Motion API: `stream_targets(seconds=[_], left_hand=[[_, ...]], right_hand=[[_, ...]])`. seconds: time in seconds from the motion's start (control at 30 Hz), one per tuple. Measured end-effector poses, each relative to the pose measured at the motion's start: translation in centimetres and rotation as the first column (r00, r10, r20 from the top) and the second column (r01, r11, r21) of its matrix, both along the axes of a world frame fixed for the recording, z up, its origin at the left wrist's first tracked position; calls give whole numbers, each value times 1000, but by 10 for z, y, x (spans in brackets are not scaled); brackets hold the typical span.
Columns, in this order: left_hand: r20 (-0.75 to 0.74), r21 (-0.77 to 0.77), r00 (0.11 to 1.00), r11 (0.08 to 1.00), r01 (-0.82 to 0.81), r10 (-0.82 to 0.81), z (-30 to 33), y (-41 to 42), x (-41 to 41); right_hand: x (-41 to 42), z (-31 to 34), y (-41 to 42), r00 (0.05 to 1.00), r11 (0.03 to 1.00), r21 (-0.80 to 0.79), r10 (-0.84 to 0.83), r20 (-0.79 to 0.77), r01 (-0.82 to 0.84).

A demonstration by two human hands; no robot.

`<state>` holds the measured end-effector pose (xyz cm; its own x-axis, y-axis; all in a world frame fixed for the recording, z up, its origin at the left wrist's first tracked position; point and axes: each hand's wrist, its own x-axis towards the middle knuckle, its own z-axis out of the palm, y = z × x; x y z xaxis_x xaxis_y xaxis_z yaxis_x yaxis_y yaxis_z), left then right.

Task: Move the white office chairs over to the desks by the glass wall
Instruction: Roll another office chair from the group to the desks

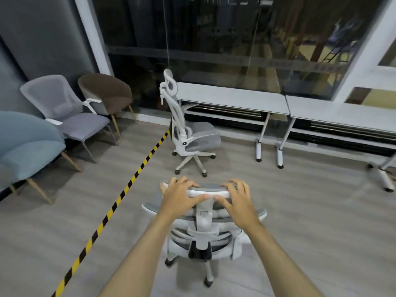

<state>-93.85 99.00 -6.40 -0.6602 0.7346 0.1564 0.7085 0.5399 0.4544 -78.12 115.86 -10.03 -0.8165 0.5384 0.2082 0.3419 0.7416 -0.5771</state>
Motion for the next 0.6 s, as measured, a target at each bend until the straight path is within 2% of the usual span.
stream_targets(seconds=[0.3,0.5,0.6], left_hand=[[40,145,996,987,72,-79,-12,204,-68],[65,194,985,970,146,-161,-16,336,-122],[49,205,978,961,187,-201,-16,396,-150]], right_hand=[[-51,8,178,976,960,198,-210,52,196],[-97,4,287,942,924,207,-335,26,322],[-121,3,340,934,924,141,-357,-23,356]])
